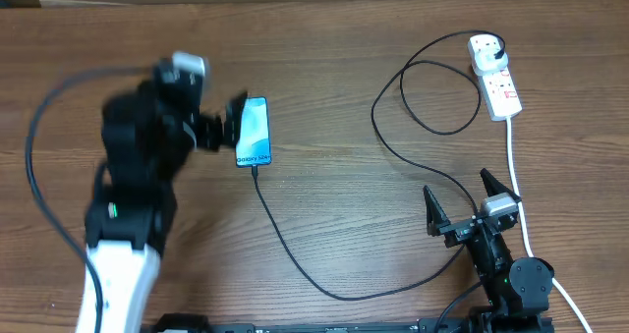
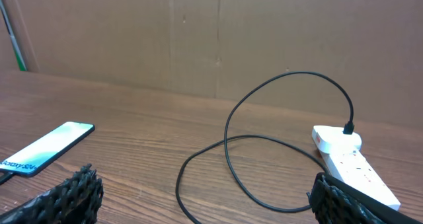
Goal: Plug charger to phone and switch on socket
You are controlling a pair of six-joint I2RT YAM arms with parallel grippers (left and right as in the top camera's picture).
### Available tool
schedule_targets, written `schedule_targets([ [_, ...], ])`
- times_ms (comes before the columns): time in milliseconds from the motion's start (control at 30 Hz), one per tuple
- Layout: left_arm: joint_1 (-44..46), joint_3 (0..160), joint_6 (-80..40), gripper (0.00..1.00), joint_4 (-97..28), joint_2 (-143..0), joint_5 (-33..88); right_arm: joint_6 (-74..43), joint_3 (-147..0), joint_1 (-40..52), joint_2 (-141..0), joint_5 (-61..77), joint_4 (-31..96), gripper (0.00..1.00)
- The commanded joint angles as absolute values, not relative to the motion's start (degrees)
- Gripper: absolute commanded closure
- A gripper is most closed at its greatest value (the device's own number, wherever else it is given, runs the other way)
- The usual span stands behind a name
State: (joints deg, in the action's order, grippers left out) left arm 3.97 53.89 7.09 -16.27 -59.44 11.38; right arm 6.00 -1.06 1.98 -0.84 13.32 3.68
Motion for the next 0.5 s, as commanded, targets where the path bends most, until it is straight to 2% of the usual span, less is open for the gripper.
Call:
schedule_targets([
  [0, 2.92, 44.6, 13.91, 0.0, -13.17, -50.65, 11.64, 5.87, -0.45, 2.24, -0.16, 13.56, 3.44, 0.0],
  [467, -0.38, 9.98, 14.59, 0.0, -5.19, -14.98, 7.22, 5.87, -0.45, 2.24, -0.16, 13.56, 3.44, 0.0],
])
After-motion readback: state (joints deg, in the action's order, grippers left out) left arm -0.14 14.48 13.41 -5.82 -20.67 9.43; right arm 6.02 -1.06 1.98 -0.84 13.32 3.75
